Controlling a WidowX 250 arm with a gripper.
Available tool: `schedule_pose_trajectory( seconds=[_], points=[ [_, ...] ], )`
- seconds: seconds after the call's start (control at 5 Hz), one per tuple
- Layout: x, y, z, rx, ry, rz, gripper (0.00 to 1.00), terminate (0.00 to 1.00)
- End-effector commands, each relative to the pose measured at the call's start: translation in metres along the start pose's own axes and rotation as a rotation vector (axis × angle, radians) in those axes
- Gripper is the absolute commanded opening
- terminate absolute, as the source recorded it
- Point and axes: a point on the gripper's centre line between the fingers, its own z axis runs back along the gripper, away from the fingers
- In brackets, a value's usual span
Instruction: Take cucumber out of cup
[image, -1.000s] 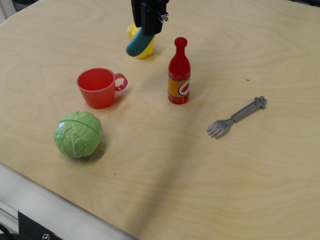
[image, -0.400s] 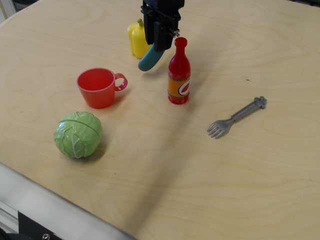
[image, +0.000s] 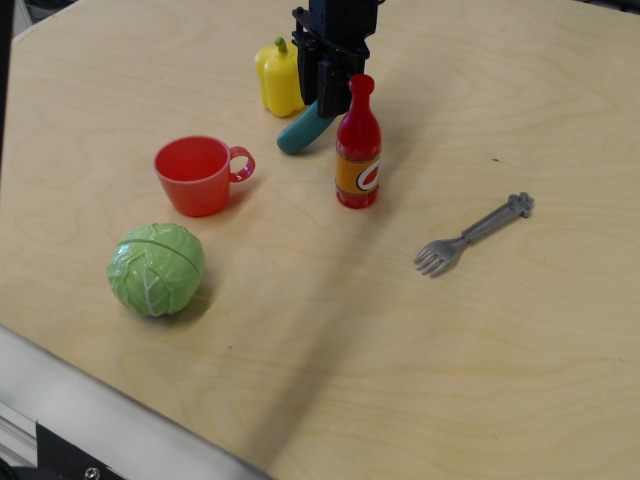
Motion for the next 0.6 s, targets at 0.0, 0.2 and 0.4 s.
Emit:
schedule_pose_trajectory(
  seconds=[0.0, 0.2, 0.4],
  points=[
    [0.0152, 0.0040, 0.0201, 0.038, -0.072, -0.008, 1.00, 0.00],
    [0.0163, 0.0050, 0.0226, 0.043, -0.092, 0.006, 1.00, 0.00],
    [0.0174, 0.0044, 0.0272, 0.048, -0.102, 0.009, 1.00, 1.00]
  ],
)
